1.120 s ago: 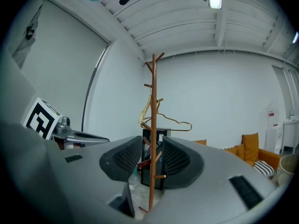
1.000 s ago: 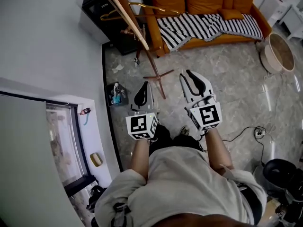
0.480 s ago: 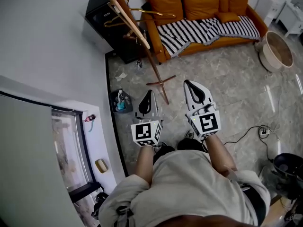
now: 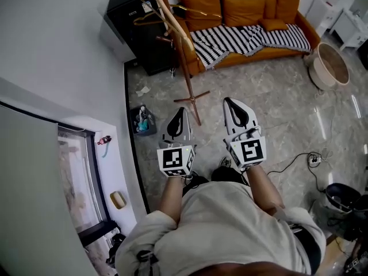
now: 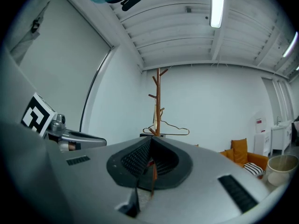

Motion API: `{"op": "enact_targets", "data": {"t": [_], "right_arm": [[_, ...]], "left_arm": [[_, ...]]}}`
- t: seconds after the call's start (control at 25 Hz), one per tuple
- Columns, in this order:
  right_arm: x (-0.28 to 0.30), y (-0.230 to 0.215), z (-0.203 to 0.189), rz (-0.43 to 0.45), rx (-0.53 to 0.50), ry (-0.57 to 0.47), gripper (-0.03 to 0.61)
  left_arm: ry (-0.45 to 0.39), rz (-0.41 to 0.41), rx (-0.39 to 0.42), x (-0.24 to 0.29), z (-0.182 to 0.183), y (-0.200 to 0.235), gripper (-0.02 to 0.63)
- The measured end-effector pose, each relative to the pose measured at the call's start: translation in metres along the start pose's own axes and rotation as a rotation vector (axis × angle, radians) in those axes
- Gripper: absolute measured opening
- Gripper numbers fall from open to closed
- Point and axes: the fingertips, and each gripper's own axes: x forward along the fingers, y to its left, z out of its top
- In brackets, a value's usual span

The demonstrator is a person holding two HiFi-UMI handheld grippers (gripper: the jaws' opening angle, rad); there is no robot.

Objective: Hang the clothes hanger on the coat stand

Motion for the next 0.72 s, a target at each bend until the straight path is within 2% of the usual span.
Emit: {"op": "enact_targets", "data": {"t": [0.24, 0.72], "right_arm": [[0.0, 0.008, 0.002, -0.048, -0.006, 0.023, 0.005], [0.007, 0.023, -0.002, -0.061, -0.003, 0.043, 0.005]], "left_arm": [[-0.006, -0.029, 0.012, -0.009, 0.004, 0.004, 0.009], [0.001, -0.05, -0.001, -0.011, 0.0, 0.02, 0.009]]}}
